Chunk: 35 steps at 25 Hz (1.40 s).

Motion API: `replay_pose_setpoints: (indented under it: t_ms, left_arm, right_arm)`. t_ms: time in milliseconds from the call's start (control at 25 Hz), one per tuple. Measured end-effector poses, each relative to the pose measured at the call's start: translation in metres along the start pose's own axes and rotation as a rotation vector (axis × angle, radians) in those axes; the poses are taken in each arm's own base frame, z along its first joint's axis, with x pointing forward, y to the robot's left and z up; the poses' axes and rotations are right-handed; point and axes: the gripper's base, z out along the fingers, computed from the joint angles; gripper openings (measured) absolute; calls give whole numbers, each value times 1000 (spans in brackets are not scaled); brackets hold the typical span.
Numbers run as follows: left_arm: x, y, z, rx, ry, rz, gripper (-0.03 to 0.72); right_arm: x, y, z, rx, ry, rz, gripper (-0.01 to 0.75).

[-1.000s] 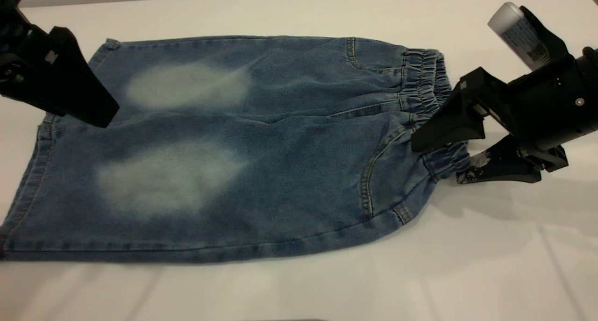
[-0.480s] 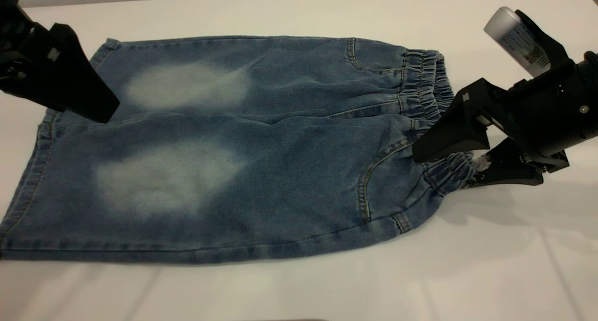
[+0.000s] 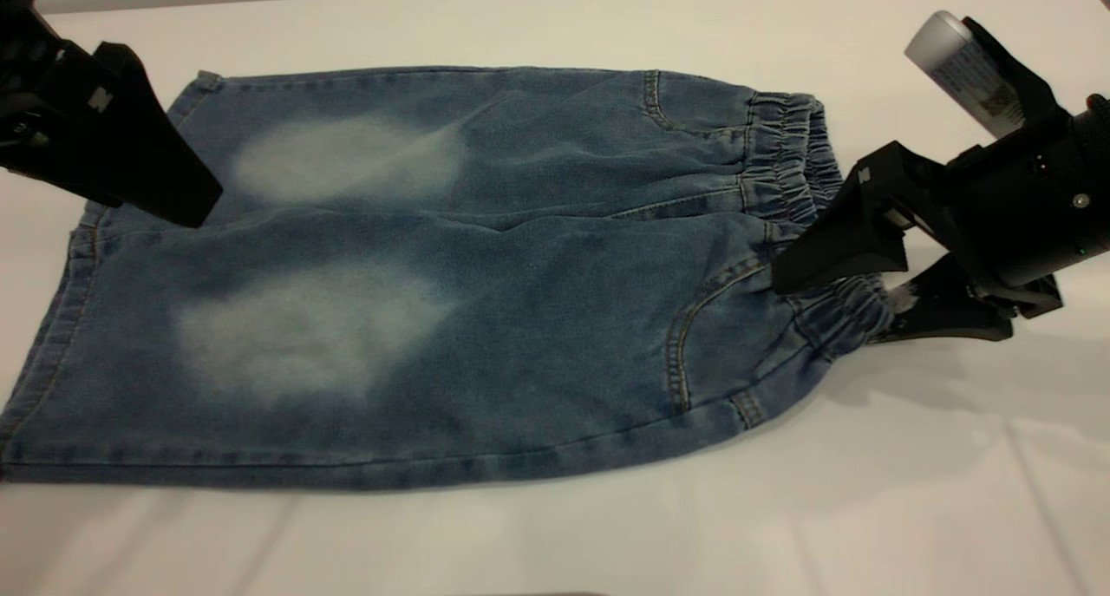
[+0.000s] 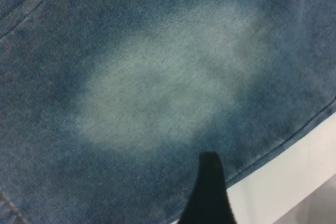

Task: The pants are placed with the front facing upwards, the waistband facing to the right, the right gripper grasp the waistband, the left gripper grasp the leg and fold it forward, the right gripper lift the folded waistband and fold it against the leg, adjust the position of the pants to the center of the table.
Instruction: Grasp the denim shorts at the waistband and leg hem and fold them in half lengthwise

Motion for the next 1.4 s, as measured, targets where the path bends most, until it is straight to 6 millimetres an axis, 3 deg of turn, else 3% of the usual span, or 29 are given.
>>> replay_pose_setpoints:
  t_ms: [400, 520, 640, 800, 880, 1240, 1400]
  left_arm:
    - [0, 0, 0, 1, -1, -3, 533]
    - [0, 0, 0, 1, -1, -3, 533]
    - [0, 0, 0, 1, -1, -3, 533]
    - [0, 0, 0, 1, -1, -3, 533]
    - [0, 0, 0, 1, -1, -3, 533]
    - [1, -1, 0, 13, 14, -3, 533]
    - [1, -1, 0, 12, 15, -2, 533]
  right_arm:
    - [13, -7, 13, -70, 50, 57, 565]
    - [15, -7, 16, -89, 58, 48, 526]
    - [15, -9, 16, -80, 60, 22, 391]
    - [15, -8, 16, -89, 59, 17, 97]
    - [15, -7, 16, -108, 58, 18, 43]
    - [14, -2, 16, -162, 53, 10, 39]
    - [14, -3, 16, -151, 53, -3, 94]
